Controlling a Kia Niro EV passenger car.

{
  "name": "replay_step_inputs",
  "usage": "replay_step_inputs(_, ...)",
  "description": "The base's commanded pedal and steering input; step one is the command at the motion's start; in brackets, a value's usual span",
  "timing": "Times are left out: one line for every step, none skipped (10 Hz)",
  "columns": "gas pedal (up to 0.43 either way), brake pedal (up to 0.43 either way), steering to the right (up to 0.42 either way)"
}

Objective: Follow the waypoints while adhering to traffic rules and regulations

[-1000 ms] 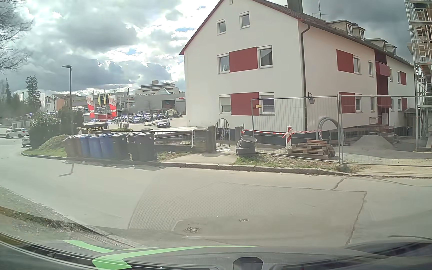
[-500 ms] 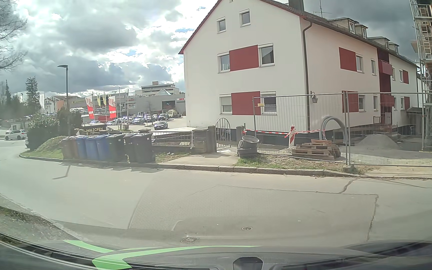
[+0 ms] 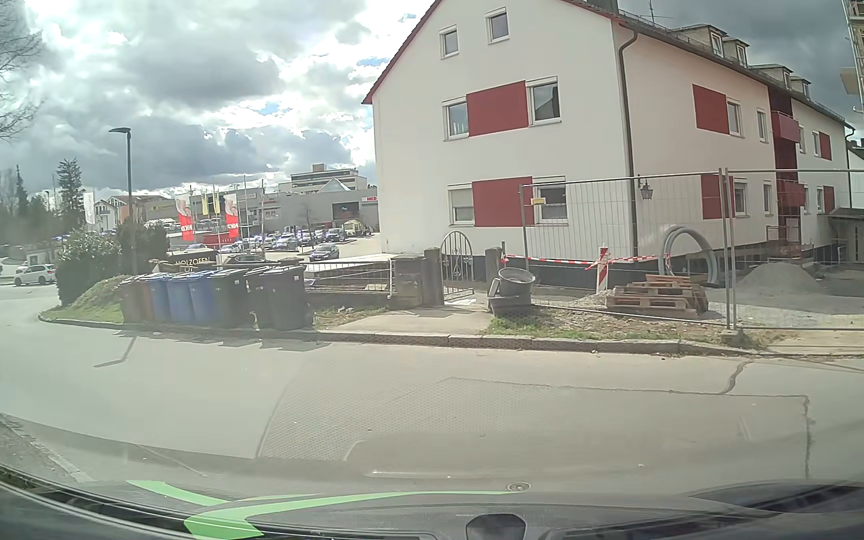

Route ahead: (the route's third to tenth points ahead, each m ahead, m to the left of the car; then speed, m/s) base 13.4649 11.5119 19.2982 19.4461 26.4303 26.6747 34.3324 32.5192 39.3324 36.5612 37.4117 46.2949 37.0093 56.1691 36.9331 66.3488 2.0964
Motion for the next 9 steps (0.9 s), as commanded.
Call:
replay_step_inputs(0.067, 0.000, -0.232)
replay_step_inputs(0.067, 0.000, -0.267)
replay_step_inputs(0.067, 0.000, -0.306)
replay_step_inputs(0.079, 0.000, -0.343)
replay_step_inputs(0.079, 0.000, -0.377)
replay_step_inputs(0.079, 0.000, -0.399)
replay_step_inputs(0.079, 0.000, -0.427)
replay_step_inputs(0.098, 0.000, -0.452)
replay_step_inputs(0.110, 0.000, -0.465)
